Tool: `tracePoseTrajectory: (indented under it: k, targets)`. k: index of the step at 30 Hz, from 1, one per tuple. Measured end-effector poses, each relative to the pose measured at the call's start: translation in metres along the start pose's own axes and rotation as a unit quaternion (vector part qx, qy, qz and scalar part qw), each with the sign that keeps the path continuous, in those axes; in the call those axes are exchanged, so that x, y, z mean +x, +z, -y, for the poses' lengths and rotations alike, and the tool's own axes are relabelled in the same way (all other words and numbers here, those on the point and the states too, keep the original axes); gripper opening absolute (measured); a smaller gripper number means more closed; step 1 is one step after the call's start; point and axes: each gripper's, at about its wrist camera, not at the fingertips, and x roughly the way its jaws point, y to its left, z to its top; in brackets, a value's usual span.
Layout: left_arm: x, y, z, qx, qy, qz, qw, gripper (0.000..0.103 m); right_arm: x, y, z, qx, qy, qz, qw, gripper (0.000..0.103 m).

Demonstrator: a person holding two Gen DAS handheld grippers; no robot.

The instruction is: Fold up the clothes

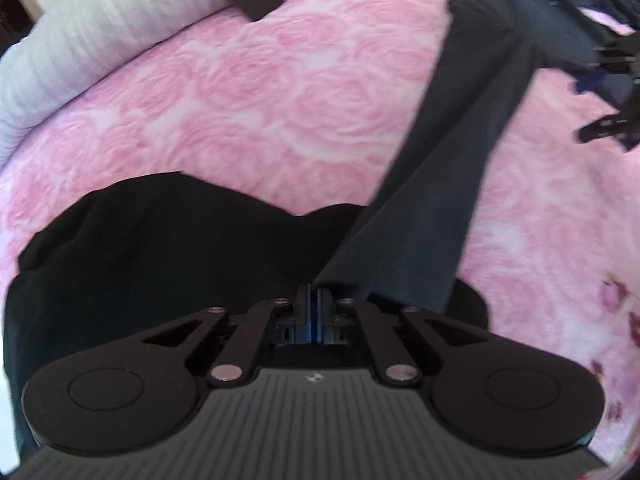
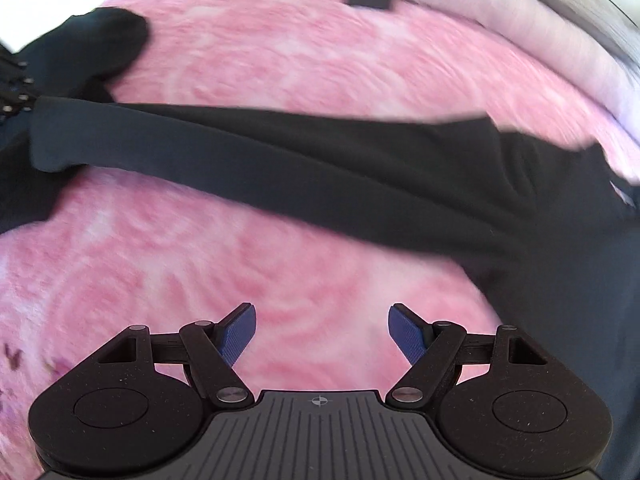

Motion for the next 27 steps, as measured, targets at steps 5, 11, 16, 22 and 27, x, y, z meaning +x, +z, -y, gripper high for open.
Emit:
tracePoseTrajectory:
  k: [5, 11, 16, 22, 27]
  targets:
    - [-0.012, 0.002, -0.010, -0.017, 0.073, -0.005, 0.9972, 0.011, -0.009, -0.029, 0.037, 0.024, -0.071, -0.032, 0.997, 0.077]
    - [-0.048, 0.024, 0.028, -0.016, 0.092, 0.018, 0.9954, 0.012, -0.023, -0.087, 0.079, 0.070, -0.068, -0.056, 0.994, 0.077]
    - [-0.064, 0.069, 0.126, -0.017, 0.072, 0.025, 0.9970, 0.015, -0.049, -0.134, 0.115, 0.117, 0.024, -0.092, 0.989, 0.076]
    - [-0.071, 0.141, 0.285, -0.049, 0.039, 0.013, 0.9979, 0.026, -0.113, -0.182, 0.193, 0.112, 0.098, -0.019, 0.989, 0.076]
    - [-0.079, 0.221, 0.414, -0.030, -0.027, 0.031, 0.9987, 0.028, -0.154, -0.230, 0.321, 0.147, 0.048, 0.002, 0.988, 0.076]
